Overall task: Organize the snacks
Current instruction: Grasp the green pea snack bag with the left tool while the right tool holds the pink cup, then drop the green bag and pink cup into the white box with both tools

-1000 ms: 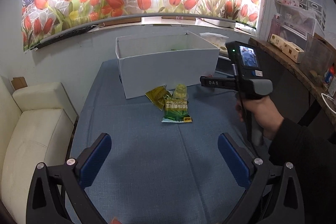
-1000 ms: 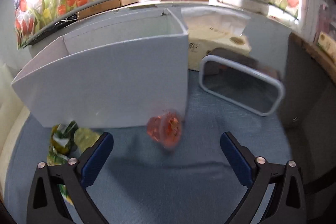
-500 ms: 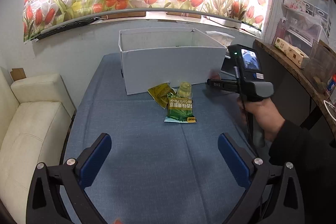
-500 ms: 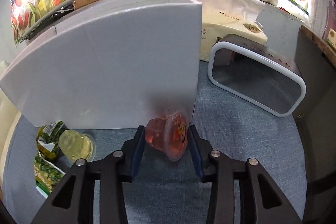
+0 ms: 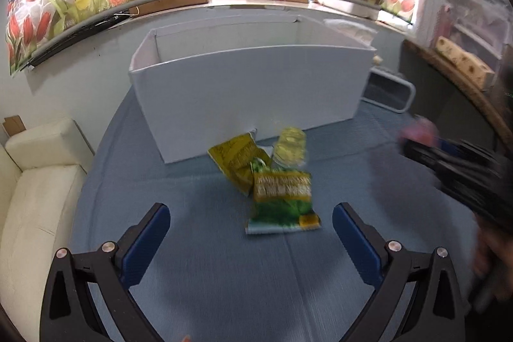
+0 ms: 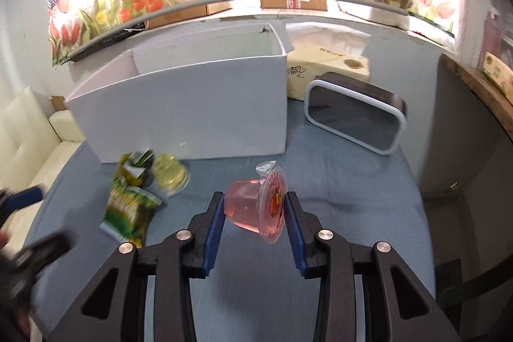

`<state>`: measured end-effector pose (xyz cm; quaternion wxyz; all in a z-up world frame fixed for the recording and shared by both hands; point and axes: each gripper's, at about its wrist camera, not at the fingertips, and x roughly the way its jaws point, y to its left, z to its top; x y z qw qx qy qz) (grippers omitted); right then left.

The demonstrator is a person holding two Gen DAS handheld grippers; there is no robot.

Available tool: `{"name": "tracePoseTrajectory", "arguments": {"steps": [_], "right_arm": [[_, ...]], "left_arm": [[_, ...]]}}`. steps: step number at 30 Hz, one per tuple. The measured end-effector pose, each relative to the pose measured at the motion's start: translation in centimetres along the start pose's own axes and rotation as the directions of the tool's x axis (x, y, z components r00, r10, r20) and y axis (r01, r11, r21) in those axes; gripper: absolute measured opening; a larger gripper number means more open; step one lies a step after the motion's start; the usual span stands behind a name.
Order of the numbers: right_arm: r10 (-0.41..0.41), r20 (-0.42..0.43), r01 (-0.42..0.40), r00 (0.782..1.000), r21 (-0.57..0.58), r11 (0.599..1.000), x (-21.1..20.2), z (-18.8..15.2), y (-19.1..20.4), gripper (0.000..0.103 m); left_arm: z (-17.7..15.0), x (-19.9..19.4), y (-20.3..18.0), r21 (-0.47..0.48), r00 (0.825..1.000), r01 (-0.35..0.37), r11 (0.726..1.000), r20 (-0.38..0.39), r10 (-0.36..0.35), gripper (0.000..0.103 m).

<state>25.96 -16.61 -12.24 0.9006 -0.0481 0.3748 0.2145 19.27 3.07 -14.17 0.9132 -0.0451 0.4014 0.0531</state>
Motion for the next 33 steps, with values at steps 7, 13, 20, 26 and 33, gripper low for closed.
{"name": "tracePoseTrajectory", "arguments": {"steps": [7, 13, 20, 26, 33], "right_arm": [[0.08, 0.005, -0.08, 0.997, 0.082, 0.993, -3.5, -2.5, -1.0, 0.04], [0.089, 0.004, -0.088, 0.996, 0.088, 0.992, -4.7, -3.7, -1.0, 0.04], [0.11, 0.014, -0.111, 0.994, 0.089, 0.99, -5.2, -3.9, -0.5, 0.04], [0.138, 0.026, -0.139, 0.99, 0.066, 0.988, -5.3, -3.1, 1.0, 0.04], [0.17, 0.081, -0.171, 0.982, 0.003, 0.985, -5.4, 1.5, 2.9, 0.04]], "left_arm": [[1.2, 4.7, -1.1, -0.036, 0.999, -0.027, 0.999, -0.046, 0.025, 0.103], [1.3, 7.0, -2.4, -0.006, 0.997, -0.023, 1.0, -0.072, 0.023, 0.07], [1.3, 5.3, -1.9, -0.026, 0.999, 0.007, 1.0, -0.048, -0.008, 0.057], [1.6, 1.0, -1.6, -0.04, 0.999, 0.041, 0.998, 0.011, -0.04, 0.057], [5.1, -4.0, 0.5, -0.064, 0.993, 0.07, 0.995, 0.101, -0.063, 0.057]]}}
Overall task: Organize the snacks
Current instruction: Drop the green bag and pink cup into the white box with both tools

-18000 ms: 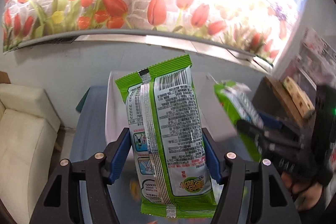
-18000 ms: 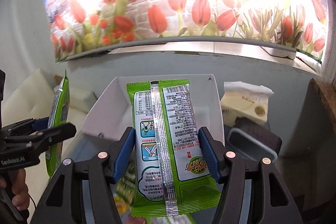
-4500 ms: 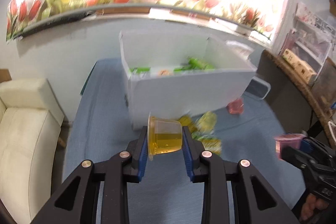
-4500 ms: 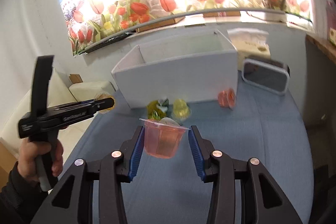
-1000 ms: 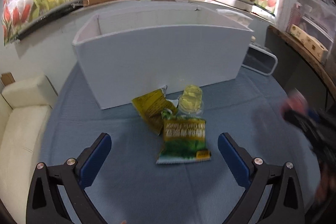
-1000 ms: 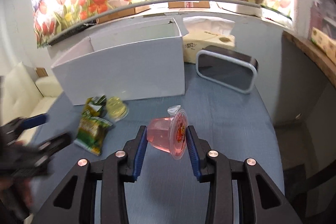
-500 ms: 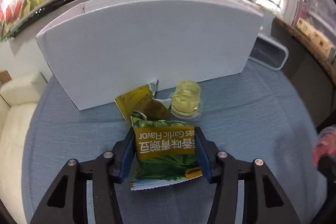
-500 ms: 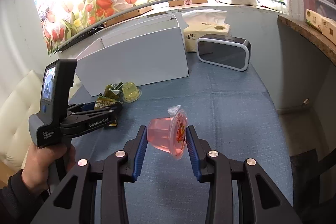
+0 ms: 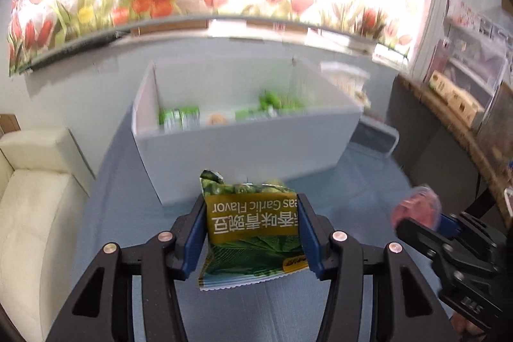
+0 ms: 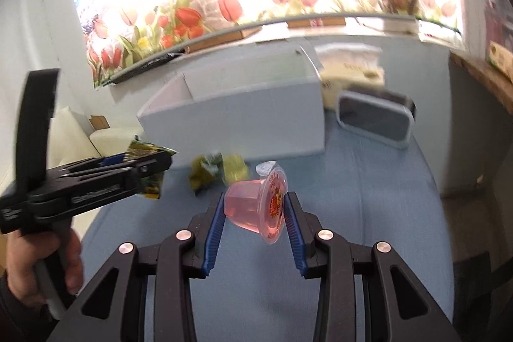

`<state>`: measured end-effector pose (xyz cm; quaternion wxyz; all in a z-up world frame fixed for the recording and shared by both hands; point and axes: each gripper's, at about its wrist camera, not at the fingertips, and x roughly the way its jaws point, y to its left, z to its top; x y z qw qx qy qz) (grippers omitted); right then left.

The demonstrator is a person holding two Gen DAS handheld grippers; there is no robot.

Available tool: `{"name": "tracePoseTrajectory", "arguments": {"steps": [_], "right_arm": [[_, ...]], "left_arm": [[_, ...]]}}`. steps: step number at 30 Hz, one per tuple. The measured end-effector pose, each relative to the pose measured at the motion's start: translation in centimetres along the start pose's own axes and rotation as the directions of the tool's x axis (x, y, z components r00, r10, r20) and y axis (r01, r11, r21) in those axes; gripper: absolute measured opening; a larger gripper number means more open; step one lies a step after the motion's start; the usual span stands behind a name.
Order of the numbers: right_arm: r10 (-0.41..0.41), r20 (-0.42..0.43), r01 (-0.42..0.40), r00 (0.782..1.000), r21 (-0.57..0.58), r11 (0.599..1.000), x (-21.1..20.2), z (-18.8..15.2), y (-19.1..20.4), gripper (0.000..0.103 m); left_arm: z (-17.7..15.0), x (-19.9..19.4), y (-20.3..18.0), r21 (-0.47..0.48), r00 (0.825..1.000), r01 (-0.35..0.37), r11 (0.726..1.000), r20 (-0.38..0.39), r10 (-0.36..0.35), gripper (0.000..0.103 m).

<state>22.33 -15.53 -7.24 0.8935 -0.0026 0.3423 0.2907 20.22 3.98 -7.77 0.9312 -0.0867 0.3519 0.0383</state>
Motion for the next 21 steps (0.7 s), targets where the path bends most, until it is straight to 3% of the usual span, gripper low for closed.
{"name": "tracePoseTrajectory", "arguments": {"steps": [4, 10, 15, 21], "right_arm": [[0.014, 0.046, -0.012, 0.999, -0.038, 0.999, 1.1, 4.4, 0.9, 0.04], [0.04, 0.067, -0.036, 0.997, -0.05, 0.998, 4.8, 10.7, 1.5, 0.04], [0.034, 0.034, -0.031, 0.999, -0.077, 0.997, 9.4, 14.4, 1.3, 0.04], [0.013, -0.044, -0.016, 0.999, -0.075, 0.997, 14.5, 16.2, -0.3, 0.04]], "left_arm": [[3.7, -1.0, 1.5, -0.018, 0.998, 0.003, 1.0, 0.057, -0.002, 0.057], [9.3, 0.8, 3.1, -0.018, 0.995, 0.001, 1.0, 0.099, 0.001, 0.057], [12.5, 3.8, 4.1, -0.012, 0.995, -0.035, 0.999, 0.096, 0.036, 0.057], [14.3, 8.2, 5.5, 0.025, 0.996, -0.075, 0.997, 0.042, 0.074, 0.058]]}}
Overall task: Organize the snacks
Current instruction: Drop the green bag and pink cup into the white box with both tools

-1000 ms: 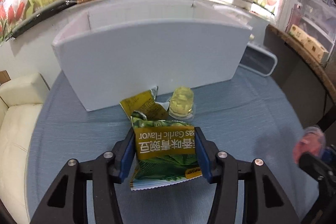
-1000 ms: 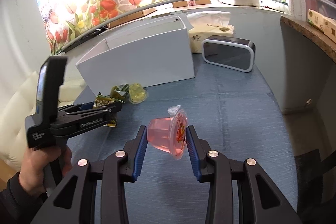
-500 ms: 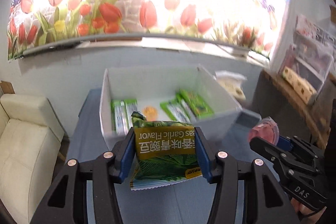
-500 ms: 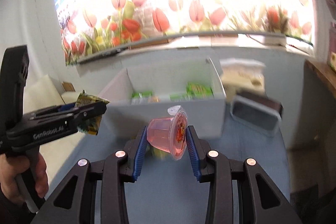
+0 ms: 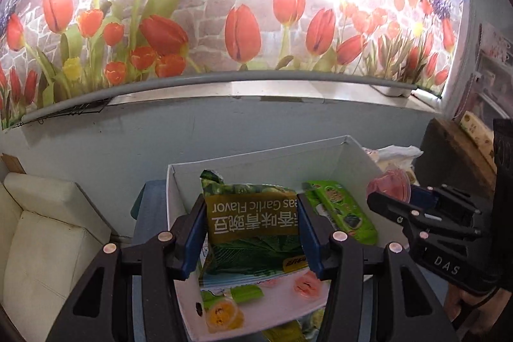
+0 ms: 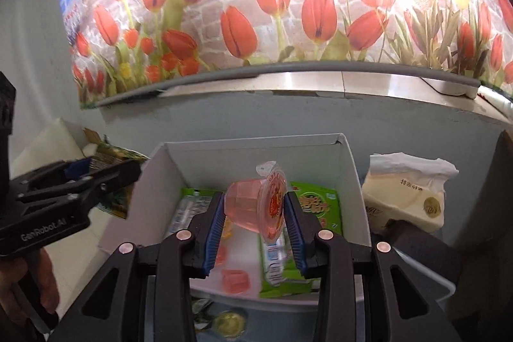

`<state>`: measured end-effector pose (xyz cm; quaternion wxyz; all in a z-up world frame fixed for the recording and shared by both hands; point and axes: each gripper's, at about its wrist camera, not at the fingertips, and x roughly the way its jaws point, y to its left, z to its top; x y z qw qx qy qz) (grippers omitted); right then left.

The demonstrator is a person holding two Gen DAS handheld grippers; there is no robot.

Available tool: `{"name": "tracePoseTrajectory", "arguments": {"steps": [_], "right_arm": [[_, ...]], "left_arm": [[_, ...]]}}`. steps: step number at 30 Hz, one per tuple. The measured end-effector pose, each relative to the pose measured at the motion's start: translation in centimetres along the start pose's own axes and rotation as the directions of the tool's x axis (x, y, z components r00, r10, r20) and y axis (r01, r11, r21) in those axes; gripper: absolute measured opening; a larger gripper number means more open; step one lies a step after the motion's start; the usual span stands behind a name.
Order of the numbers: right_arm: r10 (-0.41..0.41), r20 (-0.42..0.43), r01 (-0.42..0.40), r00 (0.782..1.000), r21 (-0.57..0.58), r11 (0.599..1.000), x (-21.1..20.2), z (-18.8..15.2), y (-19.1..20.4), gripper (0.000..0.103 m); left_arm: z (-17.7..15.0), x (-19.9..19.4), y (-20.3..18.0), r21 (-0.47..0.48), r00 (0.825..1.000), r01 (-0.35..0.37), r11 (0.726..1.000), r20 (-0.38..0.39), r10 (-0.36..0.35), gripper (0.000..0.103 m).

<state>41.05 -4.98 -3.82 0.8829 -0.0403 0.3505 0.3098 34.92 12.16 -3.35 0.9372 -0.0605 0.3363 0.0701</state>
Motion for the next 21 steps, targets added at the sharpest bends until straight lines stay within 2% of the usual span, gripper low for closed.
{"name": "tracePoseTrajectory", "arguments": {"steps": [2, 3, 4, 5, 7, 10, 13, 18, 21], "right_arm": [[-0.011, -0.022, 0.011, 1.0, -0.014, 1.0, 0.9, 0.2, -0.3, 0.043], [-0.022, -0.035, 0.021, 0.999, -0.014, 1.0, 1.3, 0.2, -0.5, 0.049], [-0.053, -0.046, 0.053, 0.998, -0.011, 0.999, 1.6, 0.2, -0.7, 0.082], [-0.093, -0.041, 0.092, 0.995, -0.014, 0.996, 1.7, 0.1, -0.9, 0.103], [-0.077, -0.007, 0.077, 0.997, -0.052, 0.996, 1.1, -0.2, -0.7, 0.103], [-0.119, -0.015, 0.117, 0.993, -0.084, 0.99, 1.0, -0.5, -0.6, 0.103], [-0.116, -0.029, 0.113, 0.993, -0.082, 0.99, 1.0, -0.9, -0.6, 0.103], [-0.1, -0.003, 0.1, 0.995, -0.064, 0.993, -0.3, -1.5, -0.3, 0.103], [-0.095, 0.018, 0.096, 0.995, -0.048, 0.994, -1.5, -1.5, 0.2, 0.103]], "left_arm": [[-0.1, 0.9, 0.1, 0.016, 1.0, -0.009, 1.0, -0.008, 0.009, 0.061], [-0.3, 1.1, 0.1, 0.015, 1.0, -0.016, 1.0, -0.01, 0.016, 0.083], [-0.4, 1.7, 0.2, 0.016, 0.999, -0.032, 0.999, -0.024, 0.033, 0.102], [-0.7, 1.7, 0.3, 0.015, 0.999, -0.051, 0.999, -0.016, 0.051, 0.103], [-1.2, 2.1, 0.8, 0.0, 0.999, -0.035, 0.999, -0.033, 0.035, 0.103], [-1.7, 2.6, 1.3, -0.014, 0.997, -0.059, 0.998, -0.052, 0.058, 0.103], [-1.9, 2.3, 1.2, -0.022, 0.997, -0.063, 0.998, -0.055, 0.062, 0.103], [-1.8, 1.2, 0.7, -0.013, 0.993, -0.105, 0.994, -0.046, 0.104, 0.103], [-1.8, -0.1, 0.6, -0.019, 0.994, -0.101, 0.995, -0.031, 0.101, 0.103]]}}
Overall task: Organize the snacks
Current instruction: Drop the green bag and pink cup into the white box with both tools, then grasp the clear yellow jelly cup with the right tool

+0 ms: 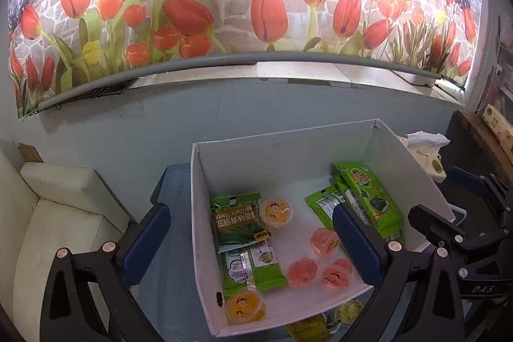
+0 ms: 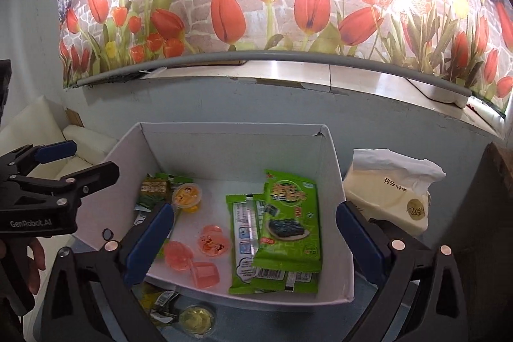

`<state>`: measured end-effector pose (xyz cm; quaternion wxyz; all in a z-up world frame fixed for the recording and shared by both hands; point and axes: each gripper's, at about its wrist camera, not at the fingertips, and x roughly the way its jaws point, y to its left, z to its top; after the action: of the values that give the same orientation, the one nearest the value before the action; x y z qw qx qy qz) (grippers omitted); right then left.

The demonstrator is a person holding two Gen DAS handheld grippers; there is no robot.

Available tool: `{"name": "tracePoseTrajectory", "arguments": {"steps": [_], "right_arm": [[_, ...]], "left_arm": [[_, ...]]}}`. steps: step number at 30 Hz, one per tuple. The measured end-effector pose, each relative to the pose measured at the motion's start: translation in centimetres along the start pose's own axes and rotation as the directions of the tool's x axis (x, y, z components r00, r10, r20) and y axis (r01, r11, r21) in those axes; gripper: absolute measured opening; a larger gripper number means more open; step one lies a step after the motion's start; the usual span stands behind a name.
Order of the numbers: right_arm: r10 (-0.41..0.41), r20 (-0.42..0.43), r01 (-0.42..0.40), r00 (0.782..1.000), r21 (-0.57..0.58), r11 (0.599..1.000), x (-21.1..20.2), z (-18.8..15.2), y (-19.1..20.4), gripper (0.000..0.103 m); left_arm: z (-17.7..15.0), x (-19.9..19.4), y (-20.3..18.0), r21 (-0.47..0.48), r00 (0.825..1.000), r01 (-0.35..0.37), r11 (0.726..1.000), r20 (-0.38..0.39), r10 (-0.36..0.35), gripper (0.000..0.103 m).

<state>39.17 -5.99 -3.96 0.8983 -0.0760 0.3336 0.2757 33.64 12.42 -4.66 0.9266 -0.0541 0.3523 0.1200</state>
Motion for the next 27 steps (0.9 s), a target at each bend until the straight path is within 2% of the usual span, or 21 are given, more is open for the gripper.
{"name": "tracePoseTrajectory", "arguments": {"steps": [3, 7, 10, 14, 17, 21, 27], "right_arm": [[0.02, 0.021, -0.02, 1.0, 0.013, 1.0, -1.7, -0.4, 0.3, 0.103], [0.01, 0.029, -0.01, 1.0, 0.002, 1.0, -4.1, -1.9, 1.2, 0.103], [-0.02, 0.033, 0.021, 0.999, -0.044, 0.999, -5.5, -3.5, 2.2, 0.103], [0.001, 0.023, 0.0, 1.0, -0.034, 0.999, -6.5, -6.5, 2.7, 0.103], [-0.01, -0.008, 0.009, 1.0, -0.048, 0.999, -6.2, -8.8, 3.2, 0.103], [0.039, -0.09, -0.042, 0.995, -0.034, 0.999, -4.2, -11.7, 3.7, 0.103], [0.001, -0.163, 0.0, 0.987, 0.009, 1.0, -0.1, -13.3, 3.3, 0.103]], "left_arm": [[-0.4, -1.4, -0.1, 0.008, 1.0, 0.001, 1.0, 0.01, -0.001, 0.103], [-1.8, -3.9, -1.0, 0.078, 0.999, -0.007, 0.997, 0.04, 0.003, 0.103], [-2.9, -5.7, -1.2, 0.066, 0.999, 0.013, 0.998, 0.042, -0.016, 0.103], [-5.5, -8.5, -1.4, 0.065, 0.998, 0.034, 0.997, 0.052, -0.037, 0.103], [-8.0, -10.4, -1.5, 0.09, 0.997, 0.034, 0.995, 0.059, -0.04, 0.103], [-12.4, -13.0, -1.2, 0.085, 0.997, 0.067, 0.994, 0.042, -0.071, 0.103], [-17.3, -15.6, -0.5, 0.039, 0.996, 0.086, 0.996, 0.014, -0.087, 0.103]]}}
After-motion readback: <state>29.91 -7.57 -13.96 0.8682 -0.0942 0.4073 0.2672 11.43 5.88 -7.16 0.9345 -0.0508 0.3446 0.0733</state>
